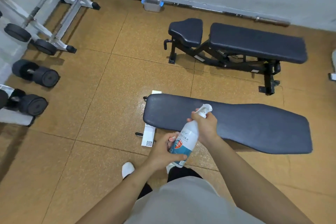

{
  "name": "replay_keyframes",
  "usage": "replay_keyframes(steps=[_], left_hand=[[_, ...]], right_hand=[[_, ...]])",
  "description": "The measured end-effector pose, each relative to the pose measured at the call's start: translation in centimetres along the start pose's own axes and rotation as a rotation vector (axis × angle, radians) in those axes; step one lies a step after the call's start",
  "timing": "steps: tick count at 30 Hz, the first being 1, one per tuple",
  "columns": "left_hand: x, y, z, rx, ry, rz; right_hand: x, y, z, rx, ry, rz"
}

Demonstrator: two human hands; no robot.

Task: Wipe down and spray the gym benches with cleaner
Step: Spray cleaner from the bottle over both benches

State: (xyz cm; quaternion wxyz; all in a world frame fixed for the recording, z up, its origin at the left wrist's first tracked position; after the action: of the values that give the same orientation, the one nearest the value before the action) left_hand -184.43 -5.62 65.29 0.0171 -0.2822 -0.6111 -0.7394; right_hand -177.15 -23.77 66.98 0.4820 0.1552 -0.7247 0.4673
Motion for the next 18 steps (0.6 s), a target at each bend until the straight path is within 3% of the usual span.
replay_keyframes(steps=[13, 18], left_hand=[[-4.0, 2.2, 2.4, -0.275, -0.555, -0.163], [-4.1, 3.3, 3.1, -0.349, -0.685, -0.237]], right_hand=[[5.6, 1.4, 2.0, -0.327, 0.460, 0.158], [8.0, 2.6, 2.6, -0.451, 0.527, 0.214]])
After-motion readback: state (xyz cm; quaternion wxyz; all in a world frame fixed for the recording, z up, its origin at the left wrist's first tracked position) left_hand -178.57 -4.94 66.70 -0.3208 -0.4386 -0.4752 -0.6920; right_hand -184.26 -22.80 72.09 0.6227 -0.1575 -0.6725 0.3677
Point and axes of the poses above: each hand's wrist, its own x-axis away from the middle knuckle, its own z-axis out of the back of the hand, y = z × x, the point moved 2 cm from there along -x, towards the middle knuckle, and after that the axes turned 13 degrees about -z, right-handed, at the moved point
